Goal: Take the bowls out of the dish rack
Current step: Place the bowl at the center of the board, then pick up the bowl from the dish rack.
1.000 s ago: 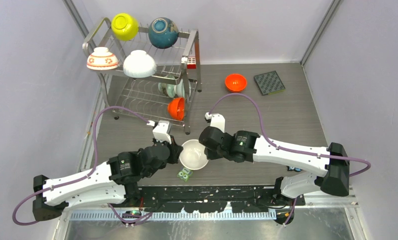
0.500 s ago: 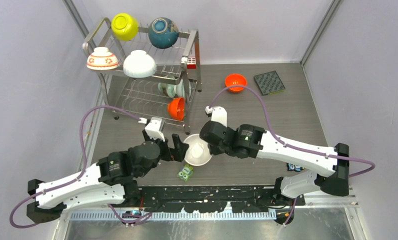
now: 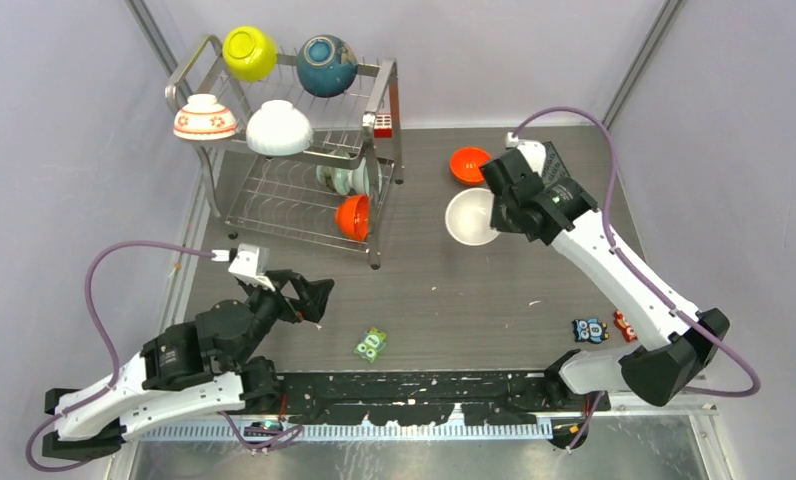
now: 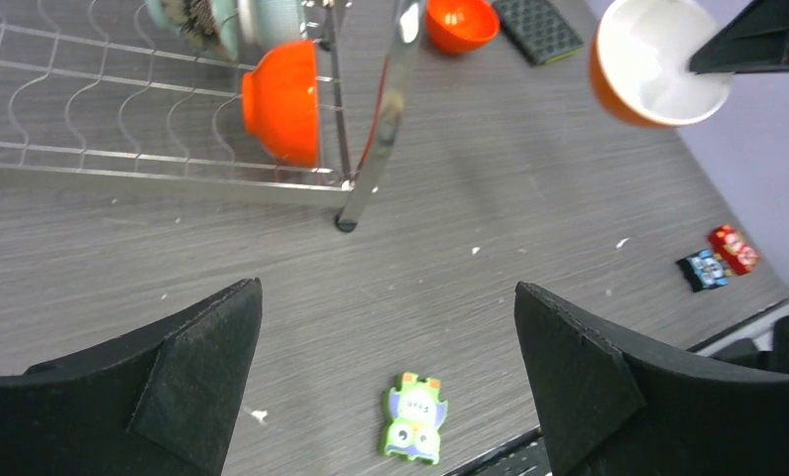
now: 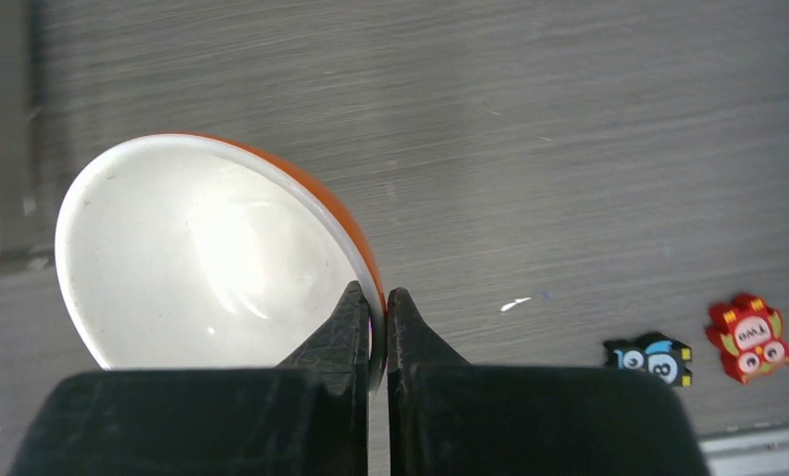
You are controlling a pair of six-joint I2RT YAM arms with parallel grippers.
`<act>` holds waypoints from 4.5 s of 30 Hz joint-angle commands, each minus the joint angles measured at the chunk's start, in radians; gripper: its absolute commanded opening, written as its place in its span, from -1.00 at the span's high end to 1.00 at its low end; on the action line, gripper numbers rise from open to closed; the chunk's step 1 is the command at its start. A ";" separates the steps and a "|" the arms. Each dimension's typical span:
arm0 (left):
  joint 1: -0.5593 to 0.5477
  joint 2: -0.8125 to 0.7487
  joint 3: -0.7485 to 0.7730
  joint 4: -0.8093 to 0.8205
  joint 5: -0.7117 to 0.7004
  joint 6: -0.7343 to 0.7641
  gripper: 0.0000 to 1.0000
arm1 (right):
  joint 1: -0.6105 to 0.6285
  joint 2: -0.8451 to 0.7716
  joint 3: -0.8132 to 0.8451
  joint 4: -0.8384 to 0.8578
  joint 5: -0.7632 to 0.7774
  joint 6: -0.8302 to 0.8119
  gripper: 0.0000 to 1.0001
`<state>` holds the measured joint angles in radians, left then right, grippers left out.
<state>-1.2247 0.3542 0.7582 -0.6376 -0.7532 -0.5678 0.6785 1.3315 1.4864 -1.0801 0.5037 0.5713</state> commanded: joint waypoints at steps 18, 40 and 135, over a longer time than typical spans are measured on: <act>-0.004 -0.067 -0.115 -0.136 -0.147 -0.191 -0.97 | -0.821 0.026 -0.401 0.484 -0.071 0.339 0.99; -0.005 0.018 -0.156 -0.073 -0.157 -0.198 -0.91 | -0.922 0.488 -0.138 0.565 -0.274 0.257 0.99; 0.397 0.423 -0.016 0.173 0.200 0.074 -0.99 | -0.131 -0.633 -0.969 0.800 -0.334 0.267 -0.87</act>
<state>-0.9218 0.7582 0.7361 -0.5262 -0.6937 -0.4324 0.5415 0.7441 0.5602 -0.3054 0.1135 0.7559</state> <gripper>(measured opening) 0.996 0.939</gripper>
